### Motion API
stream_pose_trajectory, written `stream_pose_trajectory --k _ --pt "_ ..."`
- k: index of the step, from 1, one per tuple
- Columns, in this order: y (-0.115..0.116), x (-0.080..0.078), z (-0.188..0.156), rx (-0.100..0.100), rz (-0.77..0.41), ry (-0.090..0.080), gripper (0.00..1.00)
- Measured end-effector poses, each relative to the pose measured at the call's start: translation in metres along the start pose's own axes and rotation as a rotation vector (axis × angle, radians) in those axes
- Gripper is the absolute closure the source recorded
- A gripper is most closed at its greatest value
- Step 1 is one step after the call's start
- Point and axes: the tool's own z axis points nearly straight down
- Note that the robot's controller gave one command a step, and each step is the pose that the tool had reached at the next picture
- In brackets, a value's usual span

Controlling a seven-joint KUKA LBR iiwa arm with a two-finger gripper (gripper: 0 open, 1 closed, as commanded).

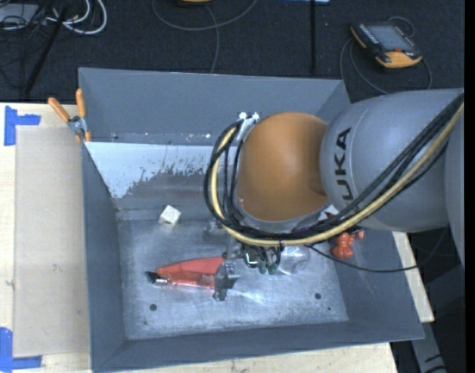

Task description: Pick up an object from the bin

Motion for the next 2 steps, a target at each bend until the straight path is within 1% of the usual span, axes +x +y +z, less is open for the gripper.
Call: stream_pose_trajectory --k 1,2 --pt "-0.001 -0.002 -0.004 -0.001 0.004 -0.007 0.0" --pt "0.0 -0.032 0.069 -0.001 -0.045 -0.013 0.0"
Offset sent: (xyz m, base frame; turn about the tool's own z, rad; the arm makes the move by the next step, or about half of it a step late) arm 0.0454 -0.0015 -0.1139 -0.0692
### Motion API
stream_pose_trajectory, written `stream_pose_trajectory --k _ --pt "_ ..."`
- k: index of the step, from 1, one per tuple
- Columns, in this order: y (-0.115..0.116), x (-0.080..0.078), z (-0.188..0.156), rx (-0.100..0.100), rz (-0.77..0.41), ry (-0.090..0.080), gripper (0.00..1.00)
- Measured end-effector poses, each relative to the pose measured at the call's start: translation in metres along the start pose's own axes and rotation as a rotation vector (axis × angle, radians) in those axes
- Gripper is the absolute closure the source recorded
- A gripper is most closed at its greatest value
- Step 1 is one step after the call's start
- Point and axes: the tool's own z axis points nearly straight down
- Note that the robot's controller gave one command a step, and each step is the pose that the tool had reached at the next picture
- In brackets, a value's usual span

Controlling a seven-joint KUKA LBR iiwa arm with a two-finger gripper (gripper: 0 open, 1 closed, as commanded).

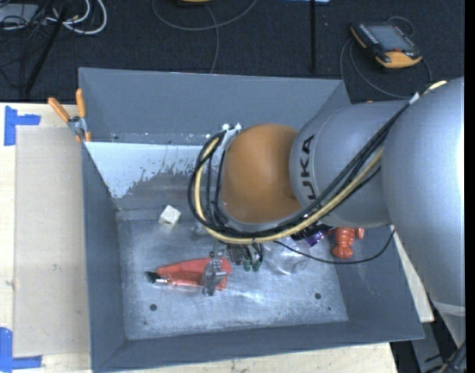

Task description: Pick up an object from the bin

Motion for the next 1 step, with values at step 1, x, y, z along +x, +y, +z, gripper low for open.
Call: stream_pose_trajectory --k 1 --pt "-0.0021 -0.0037 0.0364 0.001 0.017 0.01 0.0"
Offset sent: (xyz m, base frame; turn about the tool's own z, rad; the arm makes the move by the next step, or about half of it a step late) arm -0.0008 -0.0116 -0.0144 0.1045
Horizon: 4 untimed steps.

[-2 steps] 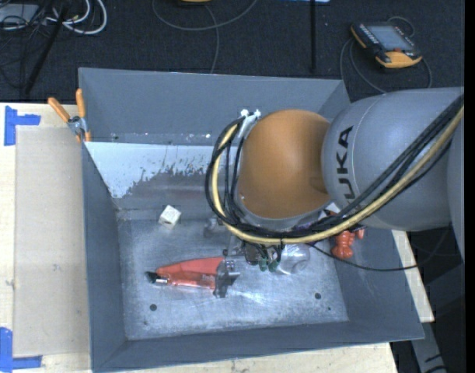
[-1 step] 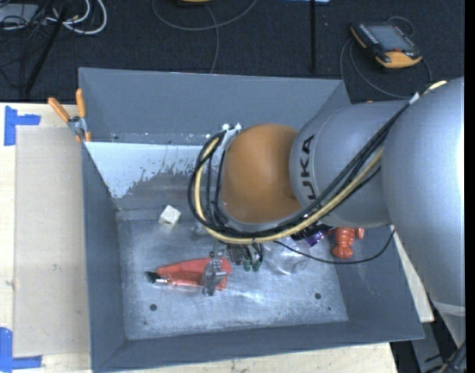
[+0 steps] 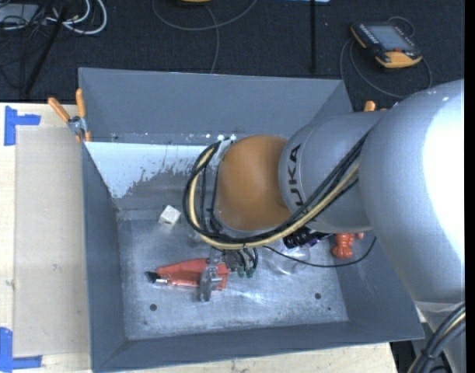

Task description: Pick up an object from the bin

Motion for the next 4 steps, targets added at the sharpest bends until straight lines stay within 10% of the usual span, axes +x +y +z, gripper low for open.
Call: stream_pose_trajectory --k 2,3,4 --pt "-0.001 0.0 0.0 0.0 0.001 -0.004 0.0" --pt "0.002 0.003 0.005 -0.003 0.066 -0.013 1.0" --pt "0.002 0.003 0.005 -0.003 0.066 -0.013 1.0"
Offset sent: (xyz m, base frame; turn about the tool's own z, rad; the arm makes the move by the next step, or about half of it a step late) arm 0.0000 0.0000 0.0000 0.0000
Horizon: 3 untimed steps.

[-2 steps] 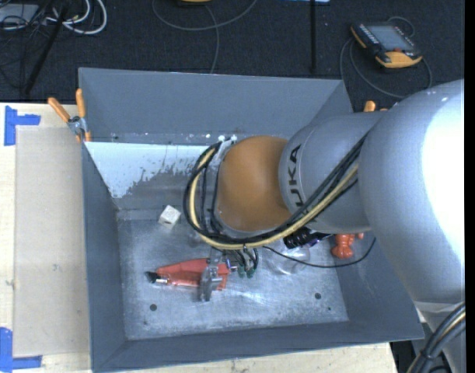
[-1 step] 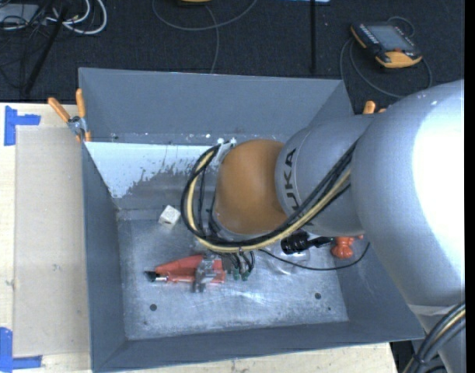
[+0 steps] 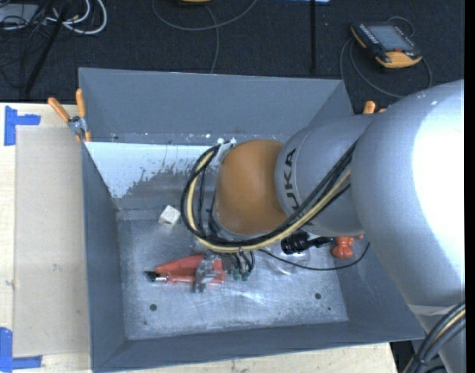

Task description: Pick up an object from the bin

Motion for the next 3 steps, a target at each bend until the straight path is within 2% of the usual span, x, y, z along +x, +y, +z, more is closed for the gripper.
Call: stream_pose_trajectory --k 2,3 --pt "-0.001 0.003 -0.017 0.004 0.001 0.013 1.0" --pt "-0.001 0.003 -0.034 0.004 0.002 0.011 1.0"
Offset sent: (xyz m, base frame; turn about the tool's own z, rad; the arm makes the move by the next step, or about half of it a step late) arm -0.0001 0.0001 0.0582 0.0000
